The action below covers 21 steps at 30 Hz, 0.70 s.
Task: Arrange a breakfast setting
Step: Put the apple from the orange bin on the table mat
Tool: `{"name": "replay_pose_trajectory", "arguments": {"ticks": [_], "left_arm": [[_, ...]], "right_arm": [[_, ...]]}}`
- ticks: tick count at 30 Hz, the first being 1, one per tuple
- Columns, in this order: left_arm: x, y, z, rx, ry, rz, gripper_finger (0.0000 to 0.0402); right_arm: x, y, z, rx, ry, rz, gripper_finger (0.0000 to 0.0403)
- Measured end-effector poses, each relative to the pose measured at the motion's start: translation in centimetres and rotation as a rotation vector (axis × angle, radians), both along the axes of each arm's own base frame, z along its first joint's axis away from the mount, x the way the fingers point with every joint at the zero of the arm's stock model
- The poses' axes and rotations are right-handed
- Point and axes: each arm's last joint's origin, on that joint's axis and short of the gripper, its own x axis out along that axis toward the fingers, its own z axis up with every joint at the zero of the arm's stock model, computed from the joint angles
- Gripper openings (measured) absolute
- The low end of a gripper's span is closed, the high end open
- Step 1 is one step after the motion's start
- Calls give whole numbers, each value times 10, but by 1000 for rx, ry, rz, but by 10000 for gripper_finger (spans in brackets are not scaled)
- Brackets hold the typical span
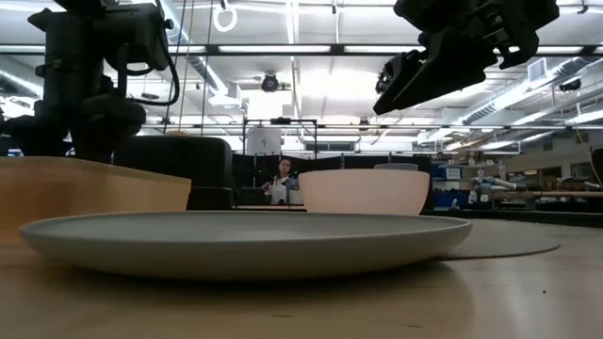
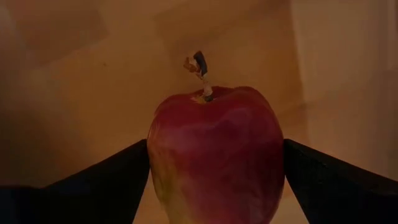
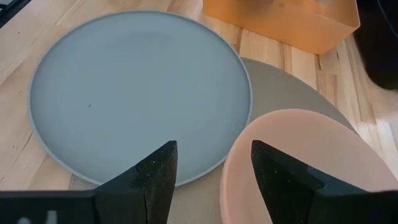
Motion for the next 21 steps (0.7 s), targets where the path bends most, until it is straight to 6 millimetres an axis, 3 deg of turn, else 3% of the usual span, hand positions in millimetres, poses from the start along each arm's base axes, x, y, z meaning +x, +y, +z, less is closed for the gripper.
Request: {"name": "replay_pose_trajectory", "arguments": {"ticks": [21], "left_arm": [[1,0,-1,32,-14,-43,339]], "right_arm": [[-1,0,-2,-7,21,2,260]]}}
